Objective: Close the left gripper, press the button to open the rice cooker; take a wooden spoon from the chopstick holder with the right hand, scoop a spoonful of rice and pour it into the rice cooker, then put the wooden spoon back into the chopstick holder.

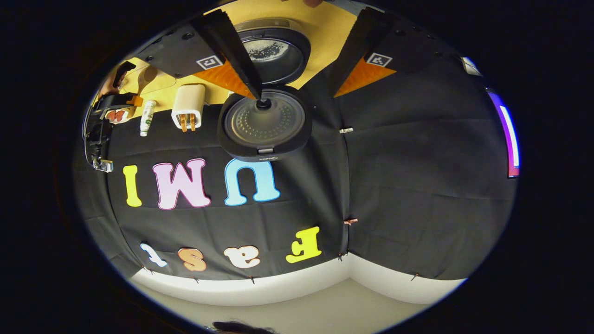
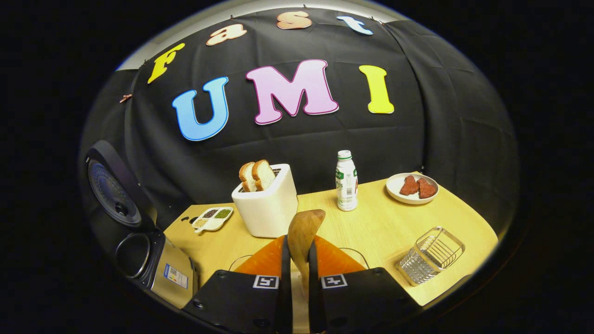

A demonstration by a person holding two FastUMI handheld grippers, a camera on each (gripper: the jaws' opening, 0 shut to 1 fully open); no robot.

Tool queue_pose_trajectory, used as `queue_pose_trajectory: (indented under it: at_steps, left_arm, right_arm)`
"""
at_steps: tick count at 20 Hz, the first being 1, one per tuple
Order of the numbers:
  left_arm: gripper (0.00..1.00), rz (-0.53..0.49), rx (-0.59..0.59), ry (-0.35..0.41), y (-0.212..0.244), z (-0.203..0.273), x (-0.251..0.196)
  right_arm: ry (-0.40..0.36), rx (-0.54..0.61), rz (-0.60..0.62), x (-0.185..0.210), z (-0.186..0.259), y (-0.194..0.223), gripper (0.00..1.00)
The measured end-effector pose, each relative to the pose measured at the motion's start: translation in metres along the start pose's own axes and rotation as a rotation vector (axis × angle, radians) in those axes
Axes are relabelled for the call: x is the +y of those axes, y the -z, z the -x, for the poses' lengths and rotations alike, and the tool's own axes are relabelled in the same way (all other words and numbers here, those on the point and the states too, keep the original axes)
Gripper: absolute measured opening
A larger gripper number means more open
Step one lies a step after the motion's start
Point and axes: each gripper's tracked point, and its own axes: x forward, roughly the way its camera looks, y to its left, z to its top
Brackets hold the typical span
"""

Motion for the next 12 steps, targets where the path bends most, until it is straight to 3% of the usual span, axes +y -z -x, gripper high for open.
queue_pose_trajectory:
  at_steps: [7,12]
  left_arm:
    - [0.96,0.027,0.022,-0.010,0.012,-0.009,0.017]
    - [0.96,0.024,0.013,-0.002,0.012,-0.006,0.016]
  right_arm:
    - [-0.045,0.049,-0.104,0.041,0.015,0.017,0.18]
    - [-0.046,0.087,-0.224,0.044,0.027,0.021,0.18]
